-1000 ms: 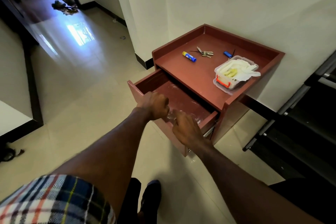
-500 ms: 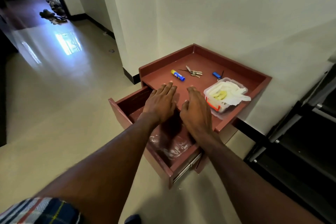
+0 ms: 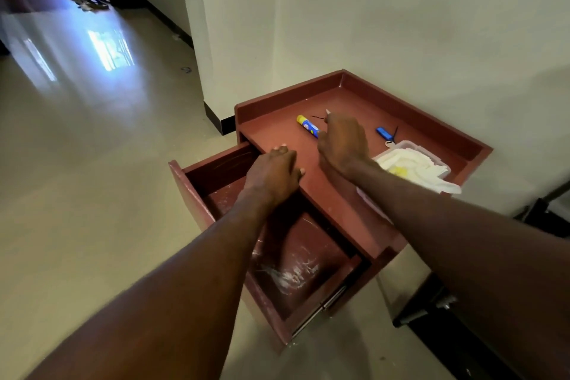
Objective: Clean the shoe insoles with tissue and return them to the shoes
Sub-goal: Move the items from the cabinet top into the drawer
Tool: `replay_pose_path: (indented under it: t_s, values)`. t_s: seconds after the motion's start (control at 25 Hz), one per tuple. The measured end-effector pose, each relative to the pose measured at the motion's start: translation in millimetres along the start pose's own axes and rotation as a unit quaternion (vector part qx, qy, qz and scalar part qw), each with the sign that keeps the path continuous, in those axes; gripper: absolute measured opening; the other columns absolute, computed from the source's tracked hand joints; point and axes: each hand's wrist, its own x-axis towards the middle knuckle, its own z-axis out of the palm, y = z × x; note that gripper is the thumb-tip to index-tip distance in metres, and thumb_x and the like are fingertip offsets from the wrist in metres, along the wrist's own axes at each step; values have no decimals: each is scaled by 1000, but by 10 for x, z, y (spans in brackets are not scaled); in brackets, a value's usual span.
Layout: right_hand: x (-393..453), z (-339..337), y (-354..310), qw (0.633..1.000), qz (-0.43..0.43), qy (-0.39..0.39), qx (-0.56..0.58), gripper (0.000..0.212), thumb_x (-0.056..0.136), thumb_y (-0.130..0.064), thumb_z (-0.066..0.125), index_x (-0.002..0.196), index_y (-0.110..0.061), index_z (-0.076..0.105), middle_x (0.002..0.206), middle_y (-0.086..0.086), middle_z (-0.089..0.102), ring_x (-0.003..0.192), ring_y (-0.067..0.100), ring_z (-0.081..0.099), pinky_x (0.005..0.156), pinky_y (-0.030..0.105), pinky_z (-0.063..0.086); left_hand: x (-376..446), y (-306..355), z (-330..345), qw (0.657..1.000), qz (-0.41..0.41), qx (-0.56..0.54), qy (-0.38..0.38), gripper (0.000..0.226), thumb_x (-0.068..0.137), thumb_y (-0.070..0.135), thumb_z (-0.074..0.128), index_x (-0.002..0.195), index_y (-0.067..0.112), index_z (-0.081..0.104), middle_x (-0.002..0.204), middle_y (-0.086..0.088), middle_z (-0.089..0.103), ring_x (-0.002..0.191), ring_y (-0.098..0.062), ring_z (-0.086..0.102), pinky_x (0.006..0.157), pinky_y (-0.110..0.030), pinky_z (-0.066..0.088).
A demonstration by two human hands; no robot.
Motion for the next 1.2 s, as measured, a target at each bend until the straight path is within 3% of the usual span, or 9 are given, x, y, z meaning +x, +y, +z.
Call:
replay_pose_path:
  t_s: [0.08,0.16,0.48,0.6,0.68,0.76,0.96,1.08,1.2]
  values:
    - [243,45,-3,999,-2,-35,-27,22,94,-16,61,102,1,72,107,22,71,101,40,64,72,33,37,-23,49,35,999,-4,-38,-7,48,107,31,51,151,13,48,168,-11,31,156,-27,26,124,-40,24]
    - [394,113,-1,998,-10,-43,-34,22,93,-20,64,98,0,73,104,23,72,100,41,65,73,35,40,-49,53,68,998,-5,-56,-8,54,109,27,48,160,13,37,172,-9,22,160,-24,16,127,-36,15]
    - [345,283,-15,997,-10,-60,-53,15,93,-10,60,104,-1,66,114,26,64,105,46,62,80,42,47,8,-131,16,992,-6,-107,-60,61,107,19,48,164,17,26,174,-5,12,161,-20,5,128,-38,8]
    - [237,180,-25,996,24,-80,-16,16,91,-12,65,103,-2,64,115,25,64,108,45,61,77,39,44,-6,-177,-22,982,-34,-175,-58,55,105,18,51,158,25,40,168,-4,33,155,-24,28,126,-43,25]
    - [49,205,-100,991,94,-64,74,15,88,-21,69,90,-6,66,104,21,68,101,42,64,70,35,40,-91,-313,-22,980,-30,-196,-6,46,101,16,54,146,28,54,146,-2,58,133,-22,55,112,-43,45]
    - [-317,227,-335,966,167,-24,196,20,83,-29,71,91,-11,74,93,13,73,91,36,67,67,35,46,-243,-518,-57,987,-25,-151,44,44,98,17,59,139,31,57,135,4,63,121,-17,61,103,-44,52]
    - [-1341,385,-802,932,170,-63,314,13,78,-17,79,90,-15,80,85,6,76,81,26,70,68,33,52,-667,-1081,-303,997,-67,8,48,54,95,38,64,146,21,55,149,-3,56,138,-24,48,119,-49,35]
    - [-1478,697,-733,943,202,-150,218,13,74,-23,77,81,-12,76,77,11,72,77,33,70,65,38,58,-804,-1157,-339,997,-78,-3,15,50,96,34,62,143,19,57,147,-4,58,140,-23,47,123,-50,28]
    - [-1460,999,-630,948,199,-204,138,28,79,-30,72,74,-6,60,78,16,65,78,39,68,61,36,51,-764,-1142,-271,997,-77,-7,20,41,98,35,60,136,20,61,137,1,63,134,-21,50,123,-50,24]
